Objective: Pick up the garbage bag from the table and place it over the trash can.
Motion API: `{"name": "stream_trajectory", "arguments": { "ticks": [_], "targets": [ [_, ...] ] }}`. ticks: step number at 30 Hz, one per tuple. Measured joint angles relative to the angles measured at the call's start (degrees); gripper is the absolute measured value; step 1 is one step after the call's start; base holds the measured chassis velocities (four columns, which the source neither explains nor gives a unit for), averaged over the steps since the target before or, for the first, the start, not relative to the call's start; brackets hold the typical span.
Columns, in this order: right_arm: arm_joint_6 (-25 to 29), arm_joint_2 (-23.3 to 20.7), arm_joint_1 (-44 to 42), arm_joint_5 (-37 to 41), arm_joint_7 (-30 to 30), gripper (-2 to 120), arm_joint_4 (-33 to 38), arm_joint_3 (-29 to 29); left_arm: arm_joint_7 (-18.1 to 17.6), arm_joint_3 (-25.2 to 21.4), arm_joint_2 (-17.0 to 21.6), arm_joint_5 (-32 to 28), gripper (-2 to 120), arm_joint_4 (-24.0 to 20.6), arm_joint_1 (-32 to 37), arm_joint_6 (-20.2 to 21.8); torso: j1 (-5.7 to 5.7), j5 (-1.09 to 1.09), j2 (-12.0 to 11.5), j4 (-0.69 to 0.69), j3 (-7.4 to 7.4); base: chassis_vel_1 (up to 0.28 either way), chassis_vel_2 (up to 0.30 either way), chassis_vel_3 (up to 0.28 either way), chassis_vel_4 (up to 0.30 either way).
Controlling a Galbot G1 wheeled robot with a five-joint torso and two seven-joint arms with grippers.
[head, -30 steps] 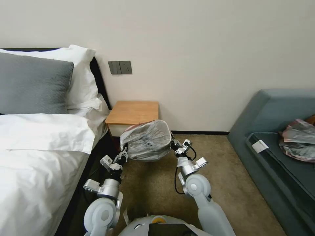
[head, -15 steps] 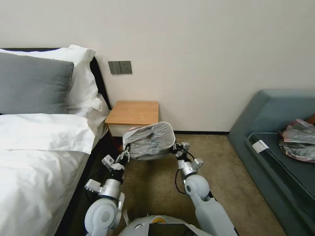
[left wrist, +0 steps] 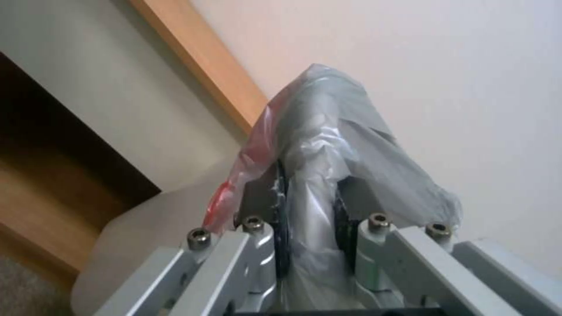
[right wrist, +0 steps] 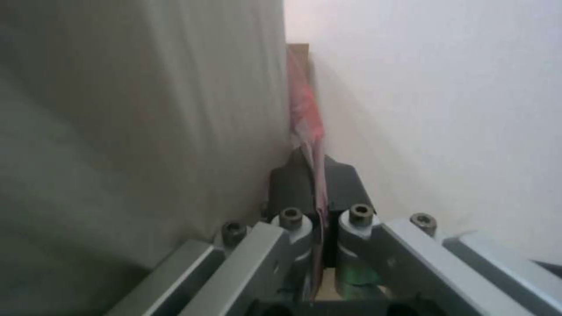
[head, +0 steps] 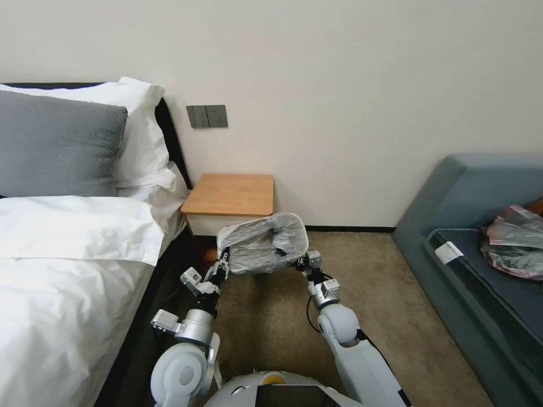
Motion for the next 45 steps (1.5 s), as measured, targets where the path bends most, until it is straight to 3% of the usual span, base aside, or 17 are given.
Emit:
{"name": "stream_trajectory", "arguments": {
  "ticks": [15,23,38,45],
  "targets": [
    [3.24,-0.76,0.06,-10.52,0.02,0,-4.06,1.26,-0.01,0.00,-0.41,-0.66,12,0.02,-0.31,0.01,0.00,0.00,0.00,0.00,0.00,0.000,0.000,0.000,0.000],
    [3.50,-0.92,-0.16,-12.44,0.32,0,-4.04,1.53,-0.06,-0.29,-0.69,-0.71,12,0.42,-0.49,-0.03,0.00,0.00,0.00,0.00,0.00,0.000,0.000,0.000,0.000],
    [6.15,-3.25,-6.54,-15.30,0.20,57,1.27,3.20,-4.16,-9.97,-0.62,0.80,11,3.32,-3.81,0.62,0.00,0.00,0.00,0.00,0.00,0.000,0.000,0.000,0.000],
    [6.46,-3.50,-7.25,-14.31,-0.31,80,3.44,4.44,-4.72,-10.49,-0.61,0.83,11,3.67,-3.84,0.61,0.00,-0.01,0.00,0.01,0.00,0.000,0.000,0.000,0.000]
  ]
}}
